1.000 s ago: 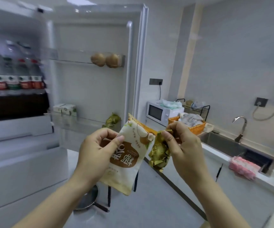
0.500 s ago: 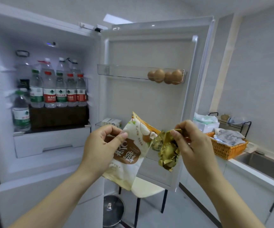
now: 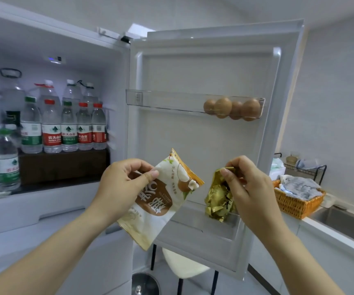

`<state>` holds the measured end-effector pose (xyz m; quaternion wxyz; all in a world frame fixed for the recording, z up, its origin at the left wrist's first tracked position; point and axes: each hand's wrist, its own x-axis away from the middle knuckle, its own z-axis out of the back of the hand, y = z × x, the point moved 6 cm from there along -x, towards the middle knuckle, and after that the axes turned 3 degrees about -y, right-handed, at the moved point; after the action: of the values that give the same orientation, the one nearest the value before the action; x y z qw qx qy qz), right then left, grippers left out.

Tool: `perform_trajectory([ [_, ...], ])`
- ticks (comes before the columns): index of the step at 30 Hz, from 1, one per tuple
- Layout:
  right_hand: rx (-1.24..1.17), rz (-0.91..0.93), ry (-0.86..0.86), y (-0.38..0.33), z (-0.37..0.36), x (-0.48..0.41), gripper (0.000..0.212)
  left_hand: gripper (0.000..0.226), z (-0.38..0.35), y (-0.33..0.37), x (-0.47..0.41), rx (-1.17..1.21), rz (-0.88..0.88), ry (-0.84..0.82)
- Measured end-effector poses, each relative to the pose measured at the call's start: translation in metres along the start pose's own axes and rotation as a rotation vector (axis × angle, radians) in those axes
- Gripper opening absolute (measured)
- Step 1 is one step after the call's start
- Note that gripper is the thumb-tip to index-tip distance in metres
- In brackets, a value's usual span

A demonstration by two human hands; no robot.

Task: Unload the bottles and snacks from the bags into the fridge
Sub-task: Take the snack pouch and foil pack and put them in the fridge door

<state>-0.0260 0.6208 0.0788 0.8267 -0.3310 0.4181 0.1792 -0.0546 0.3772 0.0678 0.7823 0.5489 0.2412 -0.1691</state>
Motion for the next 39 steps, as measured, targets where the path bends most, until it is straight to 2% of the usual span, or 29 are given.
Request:
perform_trajectory([
  [7,-0.034,0.009,0.093,0.036,-0.017,-0.031,0.012,0.008,-0.01,-0.011,-0.045,-0.073,-0.035,0.016],
  [13,-0.093,-0.07,0.145,0.076,-0.04,-0.04,0.011,0.009,-0.021,-0.025,-0.075,-0.116,-0.026,0.003],
  [23,-0.186,-0.152,0.153,0.099,-0.078,-0.052,0.007,0.008,-0.032,-0.049,-0.106,-0.143,0.007,-0.058],
  [29,-0.253,-0.334,0.249,0.126,-0.096,-0.026,0.015,0.006,-0.029,-0.056,-0.129,-0.192,0.025,-0.155],
  [34,-0.256,-0.387,0.295,0.134,-0.093,-0.027,0.009,0.008,-0.036,-0.063,-0.148,-0.225,0.036,-0.23],
  [39,-0.254,-0.438,0.274,0.14,-0.096,-0.025,0.011,0.008,-0.049,-0.067,-0.167,-0.305,0.034,-0.371],
])
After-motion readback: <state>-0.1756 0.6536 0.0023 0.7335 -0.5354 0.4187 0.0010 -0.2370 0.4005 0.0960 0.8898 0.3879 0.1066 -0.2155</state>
